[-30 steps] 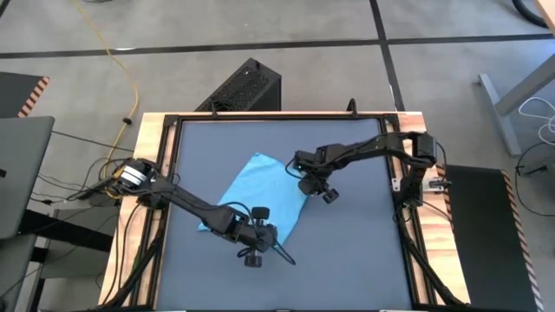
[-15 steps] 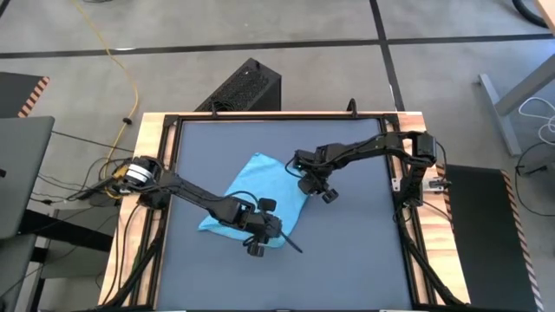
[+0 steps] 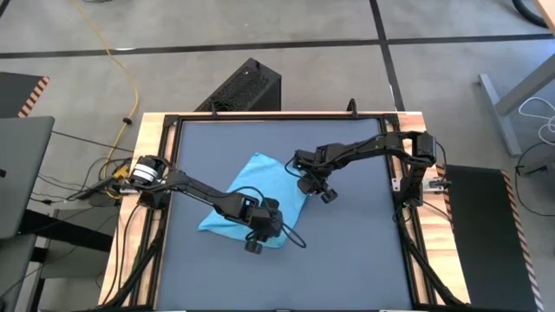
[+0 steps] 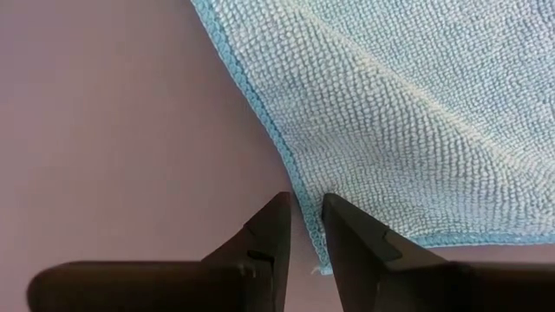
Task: Roll towel into tight, uniform cylinder
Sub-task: Fold the blue microfiber cloth
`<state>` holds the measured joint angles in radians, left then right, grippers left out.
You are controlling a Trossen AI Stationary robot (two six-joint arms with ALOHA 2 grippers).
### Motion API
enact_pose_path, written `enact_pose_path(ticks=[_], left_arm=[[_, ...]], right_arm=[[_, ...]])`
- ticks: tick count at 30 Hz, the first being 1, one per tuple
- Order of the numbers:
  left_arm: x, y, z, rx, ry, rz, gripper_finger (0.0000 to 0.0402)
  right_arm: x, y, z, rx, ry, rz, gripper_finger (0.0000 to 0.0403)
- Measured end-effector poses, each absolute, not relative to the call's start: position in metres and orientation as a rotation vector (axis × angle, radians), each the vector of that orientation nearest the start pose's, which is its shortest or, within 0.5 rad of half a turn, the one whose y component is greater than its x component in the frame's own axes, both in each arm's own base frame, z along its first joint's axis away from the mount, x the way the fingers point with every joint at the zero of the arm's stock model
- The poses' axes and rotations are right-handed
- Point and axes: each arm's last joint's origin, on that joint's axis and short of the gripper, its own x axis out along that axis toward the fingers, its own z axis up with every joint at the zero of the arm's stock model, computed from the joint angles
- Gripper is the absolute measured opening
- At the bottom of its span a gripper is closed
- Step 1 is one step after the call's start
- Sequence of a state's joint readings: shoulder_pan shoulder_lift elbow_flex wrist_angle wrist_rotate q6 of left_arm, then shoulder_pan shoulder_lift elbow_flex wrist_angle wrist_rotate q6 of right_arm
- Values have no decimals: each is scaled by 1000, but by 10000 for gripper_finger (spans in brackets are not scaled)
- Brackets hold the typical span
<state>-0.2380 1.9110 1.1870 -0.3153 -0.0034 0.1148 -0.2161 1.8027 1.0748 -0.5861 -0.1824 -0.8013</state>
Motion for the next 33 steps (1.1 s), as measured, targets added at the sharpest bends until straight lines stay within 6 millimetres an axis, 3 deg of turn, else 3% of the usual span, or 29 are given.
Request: enact_pose_path(ticks=[12,21,24,29,33], left_arm=[[370,-84,148,217,1046,-311,112],[376,-88,137,133,1032,-371,18],[376,-89,137,134,1034,-355,4],[363,-90,157,201,1064,-263,1],[348,-91,188,217,1039,-181,0]], right_arm=[[321,-66,149,-427,1206,476,90],[321,-66,149,-419,1217,450,38],[320,-67,149,-393,1236,427,16],[314,-74,149,-333,1280,398,13],[305,-83,152,-259,1336,360,13]])
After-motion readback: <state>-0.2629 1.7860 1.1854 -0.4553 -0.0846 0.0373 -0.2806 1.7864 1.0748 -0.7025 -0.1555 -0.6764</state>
